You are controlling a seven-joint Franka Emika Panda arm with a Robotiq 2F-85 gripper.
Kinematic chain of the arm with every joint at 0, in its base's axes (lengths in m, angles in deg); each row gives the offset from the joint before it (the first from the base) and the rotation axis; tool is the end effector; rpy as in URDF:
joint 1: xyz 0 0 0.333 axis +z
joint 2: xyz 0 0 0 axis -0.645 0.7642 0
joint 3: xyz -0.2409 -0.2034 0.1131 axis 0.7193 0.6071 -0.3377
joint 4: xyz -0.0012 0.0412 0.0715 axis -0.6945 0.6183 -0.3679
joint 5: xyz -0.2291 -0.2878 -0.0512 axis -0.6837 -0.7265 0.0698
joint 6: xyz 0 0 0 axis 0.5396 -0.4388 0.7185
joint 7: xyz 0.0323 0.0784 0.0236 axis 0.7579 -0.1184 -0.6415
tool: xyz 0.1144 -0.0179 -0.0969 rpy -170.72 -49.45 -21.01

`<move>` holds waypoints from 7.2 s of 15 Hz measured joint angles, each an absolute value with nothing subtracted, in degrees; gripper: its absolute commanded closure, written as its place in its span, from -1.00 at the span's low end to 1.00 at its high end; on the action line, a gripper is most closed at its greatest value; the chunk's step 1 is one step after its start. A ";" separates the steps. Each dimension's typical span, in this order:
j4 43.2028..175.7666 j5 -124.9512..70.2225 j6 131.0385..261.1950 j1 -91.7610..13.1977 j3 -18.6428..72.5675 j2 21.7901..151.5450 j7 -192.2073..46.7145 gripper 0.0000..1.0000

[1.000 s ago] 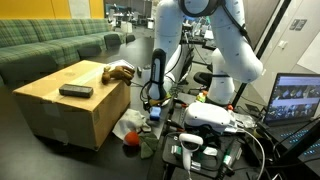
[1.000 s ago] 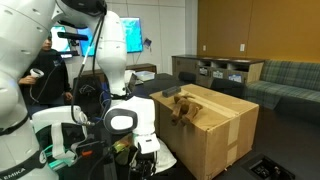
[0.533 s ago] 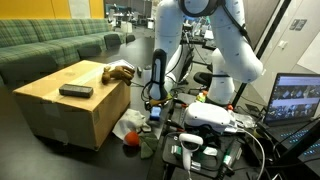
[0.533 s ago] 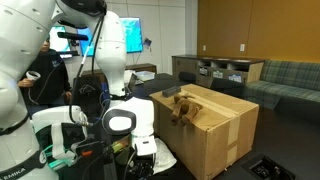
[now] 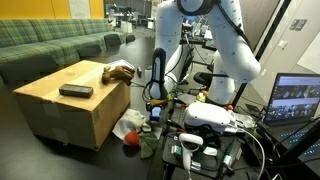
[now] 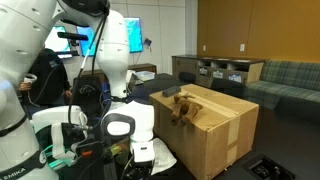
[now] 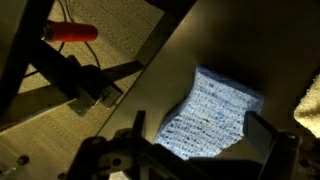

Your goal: Put the objects on top of the box on to the table and the objects on the table on top of the box

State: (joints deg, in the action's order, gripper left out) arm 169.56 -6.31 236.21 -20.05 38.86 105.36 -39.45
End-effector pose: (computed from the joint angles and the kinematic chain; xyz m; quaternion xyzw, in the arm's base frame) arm 0.3533 -0.0273 0.0369 0.8997 -0.4196 -0.0529 0.1075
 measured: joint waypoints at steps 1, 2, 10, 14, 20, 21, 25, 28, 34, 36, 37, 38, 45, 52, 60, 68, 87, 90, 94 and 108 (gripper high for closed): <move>169.56 -6.31 236.74 -21.81 37.72 105.36 -39.46 -1.00; 169.56 -6.31 237.44 -23.61 36.57 105.36 -39.50 -1.00; 169.13 -6.31 243.00 -34.23 29.55 105.41 -41.05 -1.00; 168.28 -6.31 243.99 -36.26 27.55 105.68 -42.46 -1.00; 166.32 -6.31 244.23 -37.51 25.91 107.65 -44.30 -1.00; 166.12 -6.31 244.30 -37.58 25.91 108.12 -44.55 -1.00; 165.63 -6.31 244.83 -37.90 26.03 109.56 -45.18 -1.00; 165.49 -6.31 244.93 -38.63 25.98 109.60 -45.87 -1.00; 164.42 -6.30 244.95 -39.95 25.93 110.71 -48.10 -0.46; 164.05 -6.30 245.12 -40.02 25.91 111.09 -48.79 -0.08; 163.90 -6.31 245.12 -40.02 25.89 111.09 -49.10 0.08; 163.80 -6.30 245.12 -40.02 25.87 111.09 -49.37 0.20; 162.87 -6.31 245.12 -39.64 25.52 111.49 -51.79 1.00; 162.65 -6.34 245.19 -39.83 23.71 111.36 -54.70 1.00; 163.15 -8.54 248.62 -40.67 12.28 105.16 -58.13 1.00; 168.76 -10.42 239.31 -46.41 4.23 92.36 -61.76 1.00; 173.67 -24.97 206.41 -36.62 9.70 56.86 -57.14 1.00; 171.61 -27.23 204.43 -36.29 9.21 53.75 -56.79 1.00; 166.41 -30.81 202.48 -36.26 7.95 52.38 -55.87 1.00; 140.69 -41.09 200.49 -34.19 6.96 72.62 -52.83 1.00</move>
